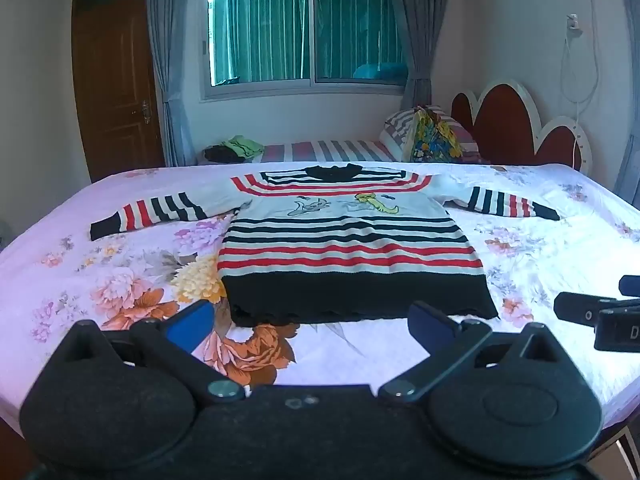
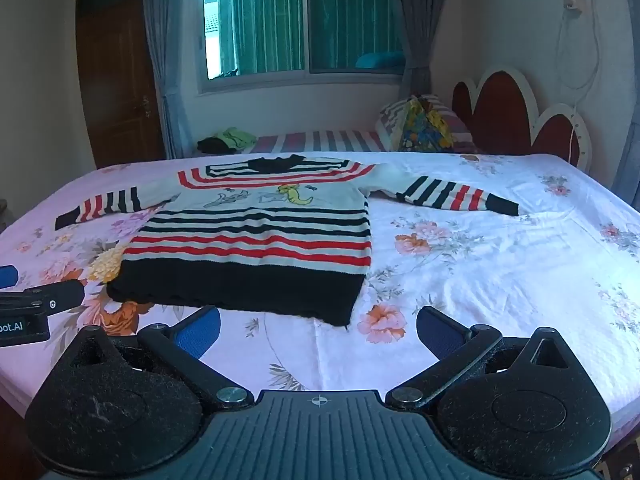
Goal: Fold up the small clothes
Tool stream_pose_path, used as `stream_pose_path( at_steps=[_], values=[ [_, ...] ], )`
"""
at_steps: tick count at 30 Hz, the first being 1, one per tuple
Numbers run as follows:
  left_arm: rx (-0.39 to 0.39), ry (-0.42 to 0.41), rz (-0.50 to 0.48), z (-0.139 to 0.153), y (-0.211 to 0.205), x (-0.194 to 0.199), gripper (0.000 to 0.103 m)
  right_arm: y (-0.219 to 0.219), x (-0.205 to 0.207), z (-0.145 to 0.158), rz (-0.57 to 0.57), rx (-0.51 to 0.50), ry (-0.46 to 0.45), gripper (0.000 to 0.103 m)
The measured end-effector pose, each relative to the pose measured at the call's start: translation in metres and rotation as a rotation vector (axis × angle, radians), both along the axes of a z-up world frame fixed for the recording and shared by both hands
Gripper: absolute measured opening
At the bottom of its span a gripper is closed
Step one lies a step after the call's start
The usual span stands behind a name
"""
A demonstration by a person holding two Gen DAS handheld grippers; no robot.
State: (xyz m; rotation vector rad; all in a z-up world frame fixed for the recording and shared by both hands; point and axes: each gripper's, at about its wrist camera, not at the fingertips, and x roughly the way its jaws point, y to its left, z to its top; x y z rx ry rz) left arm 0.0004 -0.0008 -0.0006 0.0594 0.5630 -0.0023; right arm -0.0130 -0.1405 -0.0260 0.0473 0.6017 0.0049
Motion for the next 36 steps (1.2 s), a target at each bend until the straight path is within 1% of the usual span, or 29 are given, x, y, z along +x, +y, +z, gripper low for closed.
stream_pose_path(
  at_steps=[20, 36],
  values=[
    [-0.021, 0.003, -0.004, -0.0027, 0.0002, 0.0008, 0.102, 0.0015, 0.0007, -0.0028, 0.010, 0.014, 0.003, 0.103],
    [-0.017, 0.000, 0.000, -0.0030, -0.0007, -0.0005, 0.102, 0.0066, -0.0016, -0.0024, 0.008, 0.020, 0.005, 0.103]
  ],
)
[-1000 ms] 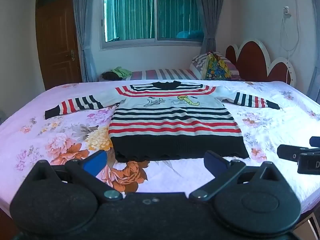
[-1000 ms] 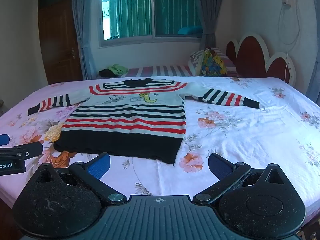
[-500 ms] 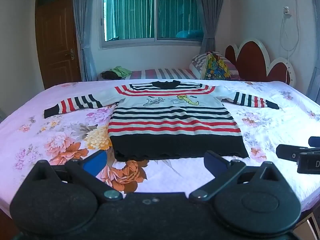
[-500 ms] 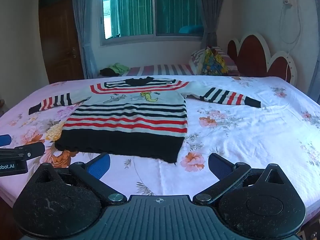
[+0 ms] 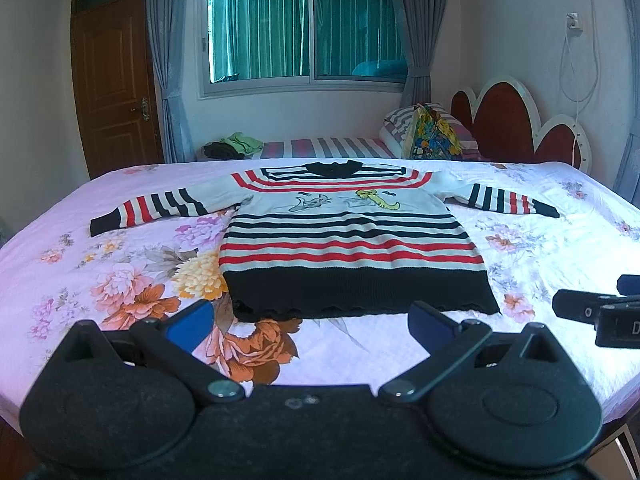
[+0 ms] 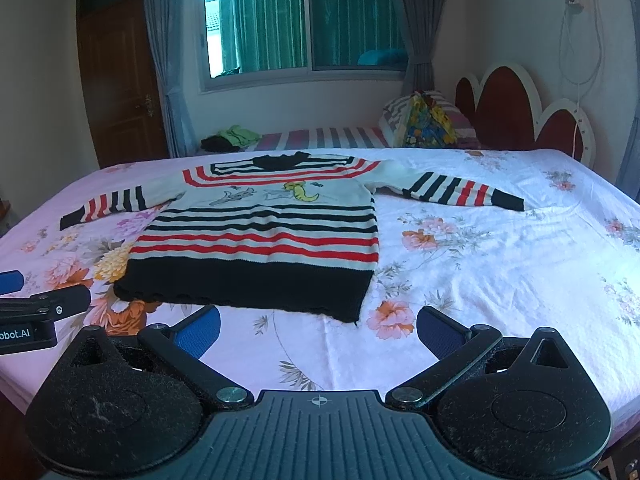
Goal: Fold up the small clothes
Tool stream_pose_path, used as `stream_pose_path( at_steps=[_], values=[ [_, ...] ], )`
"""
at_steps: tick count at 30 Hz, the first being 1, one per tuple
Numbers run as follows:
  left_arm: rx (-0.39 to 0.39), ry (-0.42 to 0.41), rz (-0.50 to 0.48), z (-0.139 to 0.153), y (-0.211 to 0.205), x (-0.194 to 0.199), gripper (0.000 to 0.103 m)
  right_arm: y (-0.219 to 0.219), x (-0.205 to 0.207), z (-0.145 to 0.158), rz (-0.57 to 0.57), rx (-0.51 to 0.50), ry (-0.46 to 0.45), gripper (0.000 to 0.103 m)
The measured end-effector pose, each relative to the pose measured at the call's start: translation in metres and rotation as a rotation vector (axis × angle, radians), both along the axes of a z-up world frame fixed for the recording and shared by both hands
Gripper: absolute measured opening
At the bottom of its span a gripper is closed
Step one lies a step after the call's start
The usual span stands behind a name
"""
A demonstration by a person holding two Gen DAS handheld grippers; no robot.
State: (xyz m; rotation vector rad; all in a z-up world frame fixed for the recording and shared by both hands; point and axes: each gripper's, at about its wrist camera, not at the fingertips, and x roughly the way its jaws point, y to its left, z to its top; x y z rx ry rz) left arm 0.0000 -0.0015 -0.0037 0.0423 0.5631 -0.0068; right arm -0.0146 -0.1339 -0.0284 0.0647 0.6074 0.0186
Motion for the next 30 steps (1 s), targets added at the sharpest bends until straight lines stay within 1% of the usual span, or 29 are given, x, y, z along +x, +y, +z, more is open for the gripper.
stream_pose_path(
  at_steps=[30],
  values=[
    [-0.001, 0.005, -0.006, -0.0010, 0.0064, 0.0017, 0.102, -0.0052, -0.0007, -0.0001, -0.012, 0.013, 0.002, 0.103]
  ],
)
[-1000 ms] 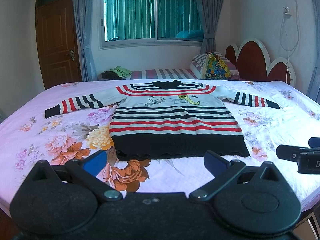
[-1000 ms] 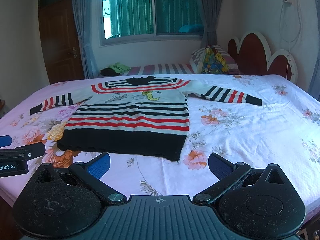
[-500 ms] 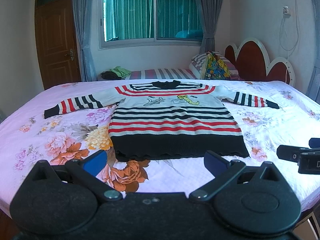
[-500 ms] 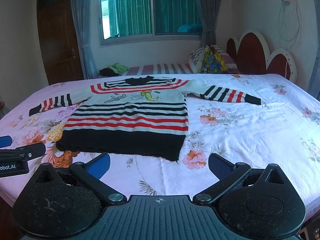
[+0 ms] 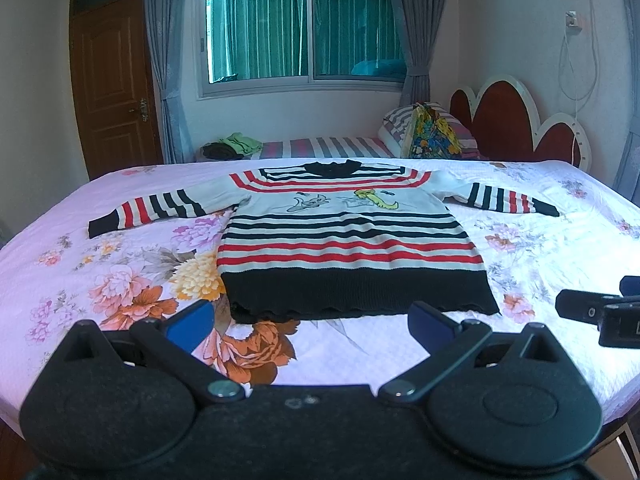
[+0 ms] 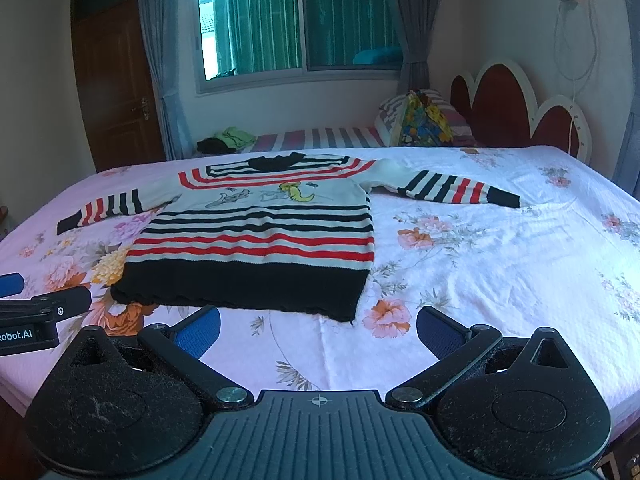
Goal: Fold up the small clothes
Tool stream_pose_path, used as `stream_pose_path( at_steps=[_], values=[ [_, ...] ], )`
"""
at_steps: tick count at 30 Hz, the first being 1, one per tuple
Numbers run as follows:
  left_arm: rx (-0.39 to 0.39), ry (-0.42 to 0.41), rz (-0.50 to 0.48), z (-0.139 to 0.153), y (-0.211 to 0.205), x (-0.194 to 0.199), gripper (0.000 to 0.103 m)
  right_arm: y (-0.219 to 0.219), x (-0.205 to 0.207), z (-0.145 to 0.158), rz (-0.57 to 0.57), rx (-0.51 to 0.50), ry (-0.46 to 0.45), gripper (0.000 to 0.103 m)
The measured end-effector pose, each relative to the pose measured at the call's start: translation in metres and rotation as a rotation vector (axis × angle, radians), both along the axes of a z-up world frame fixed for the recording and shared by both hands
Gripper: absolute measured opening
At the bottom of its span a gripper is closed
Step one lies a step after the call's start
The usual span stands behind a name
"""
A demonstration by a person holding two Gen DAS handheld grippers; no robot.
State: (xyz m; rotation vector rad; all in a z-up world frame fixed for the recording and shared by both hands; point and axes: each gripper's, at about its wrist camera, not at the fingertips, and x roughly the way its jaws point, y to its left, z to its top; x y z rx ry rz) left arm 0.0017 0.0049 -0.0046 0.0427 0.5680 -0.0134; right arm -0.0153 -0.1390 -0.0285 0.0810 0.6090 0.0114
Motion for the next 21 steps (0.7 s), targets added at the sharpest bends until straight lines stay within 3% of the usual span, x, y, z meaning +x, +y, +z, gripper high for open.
stream_pose_path(
  at_steps=[21],
  values=[
    [0.004, 0.000, 0.001, -0.0001, -0.0014, 0.0006, 0.102, 0.0003, -0.0005, 0.0005, 0.007, -0.002, 0.001, 0.103]
  ],
)
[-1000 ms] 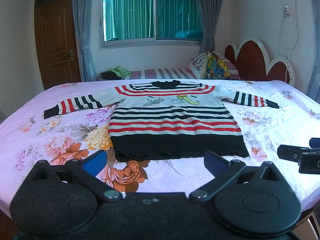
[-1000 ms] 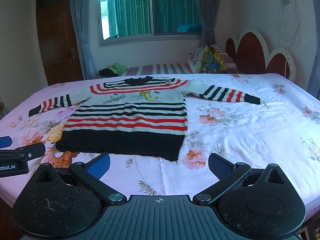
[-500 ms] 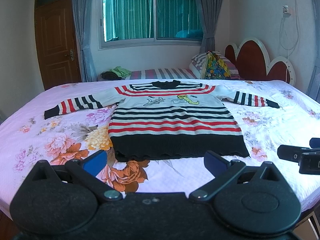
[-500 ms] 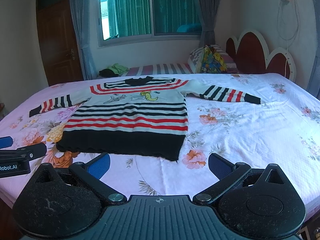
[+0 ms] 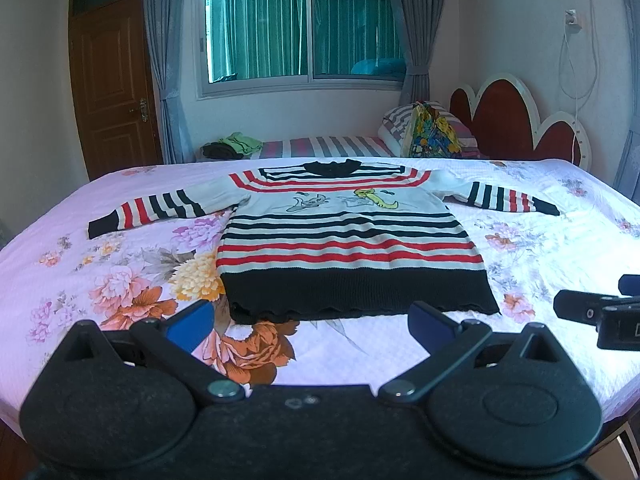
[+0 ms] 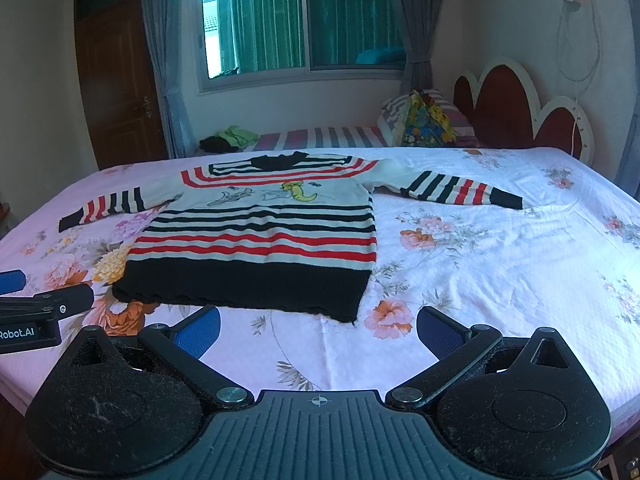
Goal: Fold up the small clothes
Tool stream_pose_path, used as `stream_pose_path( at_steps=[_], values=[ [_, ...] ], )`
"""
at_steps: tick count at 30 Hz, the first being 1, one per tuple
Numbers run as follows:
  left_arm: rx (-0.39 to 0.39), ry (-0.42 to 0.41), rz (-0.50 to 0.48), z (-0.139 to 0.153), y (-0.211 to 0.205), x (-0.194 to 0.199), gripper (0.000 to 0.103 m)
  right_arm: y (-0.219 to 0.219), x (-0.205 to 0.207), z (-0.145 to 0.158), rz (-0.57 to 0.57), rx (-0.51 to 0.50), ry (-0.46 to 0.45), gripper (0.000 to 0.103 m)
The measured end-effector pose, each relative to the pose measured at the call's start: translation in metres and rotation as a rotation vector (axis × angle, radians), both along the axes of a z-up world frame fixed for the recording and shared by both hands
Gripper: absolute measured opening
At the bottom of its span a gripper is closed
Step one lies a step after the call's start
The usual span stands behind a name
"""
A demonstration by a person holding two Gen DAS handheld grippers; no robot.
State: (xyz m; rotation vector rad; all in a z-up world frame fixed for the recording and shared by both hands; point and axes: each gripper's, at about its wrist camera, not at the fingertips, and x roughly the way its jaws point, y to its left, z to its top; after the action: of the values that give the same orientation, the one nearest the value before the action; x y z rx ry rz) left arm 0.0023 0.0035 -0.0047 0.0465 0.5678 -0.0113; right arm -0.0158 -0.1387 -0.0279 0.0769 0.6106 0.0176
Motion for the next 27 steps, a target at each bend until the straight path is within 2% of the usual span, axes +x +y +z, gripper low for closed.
stream_pose_path(
  at_steps=[12, 18, 25, 27],
  values=[
    [-0.004, 0.012, -0.001, -0.001, 0.001, 0.004, 0.102, 0.002, 0.004, -0.001, -0.002, -0.008, 0.000, 0.103],
    [-0.027, 0.015, -0.021, -0.002, 0.002, 0.011, 0.102, -0.009, 0.009, -0.004, -0.072, -0.041, -0.003, 0.103],
    [-0.089, 0.015, -0.058, -0.003, -0.001, 0.052, 0.102, -0.052, 0.032, -0.001, -0.180, -0.104, -0.012, 0.103],
    [-0.132, 0.045, -0.085, -0.006, 0.001, 0.071, 0.102, -0.068, 0.043, -0.002, -0.192, -0.073, -0.010, 0.103]
  ],
)
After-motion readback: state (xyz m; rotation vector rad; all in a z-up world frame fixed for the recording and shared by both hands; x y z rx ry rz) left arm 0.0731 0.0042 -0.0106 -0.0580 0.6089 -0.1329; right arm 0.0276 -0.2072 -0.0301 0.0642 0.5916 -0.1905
